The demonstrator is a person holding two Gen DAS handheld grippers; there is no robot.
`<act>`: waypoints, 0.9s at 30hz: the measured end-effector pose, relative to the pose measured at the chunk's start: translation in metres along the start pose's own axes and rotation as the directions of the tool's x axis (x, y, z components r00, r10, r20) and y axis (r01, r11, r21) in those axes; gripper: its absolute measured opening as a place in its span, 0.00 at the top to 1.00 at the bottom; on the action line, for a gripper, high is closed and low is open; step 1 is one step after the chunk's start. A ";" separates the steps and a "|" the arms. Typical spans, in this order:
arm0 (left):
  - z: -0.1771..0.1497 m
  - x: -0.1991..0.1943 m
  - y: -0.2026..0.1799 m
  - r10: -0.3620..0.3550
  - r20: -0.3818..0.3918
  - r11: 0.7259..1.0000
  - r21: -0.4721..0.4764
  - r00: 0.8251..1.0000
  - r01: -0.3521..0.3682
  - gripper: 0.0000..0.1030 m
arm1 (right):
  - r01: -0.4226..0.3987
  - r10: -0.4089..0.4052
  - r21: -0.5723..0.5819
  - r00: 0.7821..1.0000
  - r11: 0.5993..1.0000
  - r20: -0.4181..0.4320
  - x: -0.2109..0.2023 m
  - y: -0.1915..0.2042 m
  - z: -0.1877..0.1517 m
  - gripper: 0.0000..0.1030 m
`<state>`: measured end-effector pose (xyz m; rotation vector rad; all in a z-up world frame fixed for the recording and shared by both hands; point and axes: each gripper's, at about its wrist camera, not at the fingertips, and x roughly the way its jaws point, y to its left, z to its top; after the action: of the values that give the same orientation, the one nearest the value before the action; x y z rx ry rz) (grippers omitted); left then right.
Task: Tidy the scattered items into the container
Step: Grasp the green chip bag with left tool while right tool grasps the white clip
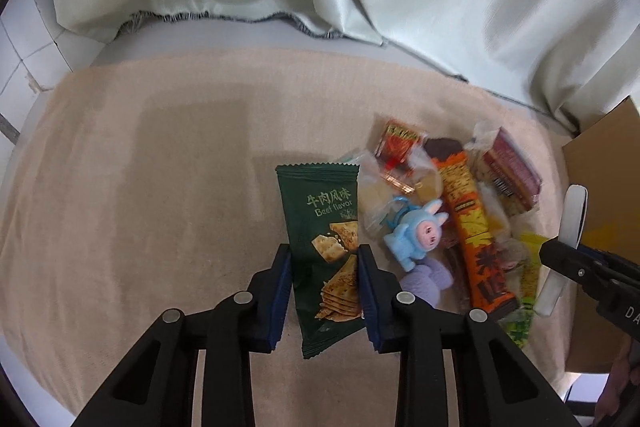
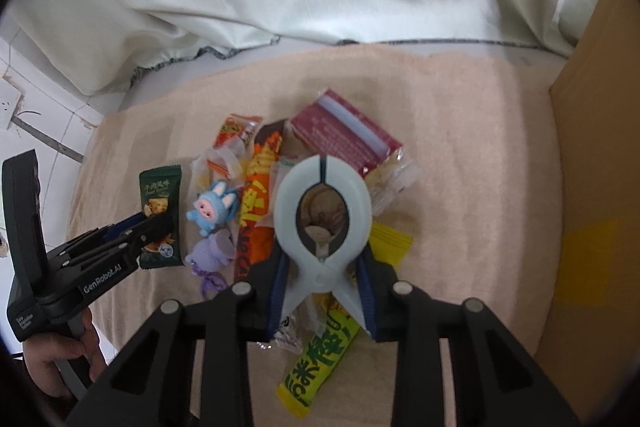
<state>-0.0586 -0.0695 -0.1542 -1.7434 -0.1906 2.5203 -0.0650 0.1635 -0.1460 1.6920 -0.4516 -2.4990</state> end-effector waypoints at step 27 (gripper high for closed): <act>0.022 -0.127 -0.061 -0.020 0.223 0.997 0.074 0.975 0.004 0.68 | -0.033 0.054 -0.098 0.973 0.995 0.223 -0.110 0.010 0.009 0.66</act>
<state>-0.0350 -0.0271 -0.0205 -1.4259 -0.1191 2.6748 -0.0317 0.1815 -0.0413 1.3572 -0.3779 -2.6462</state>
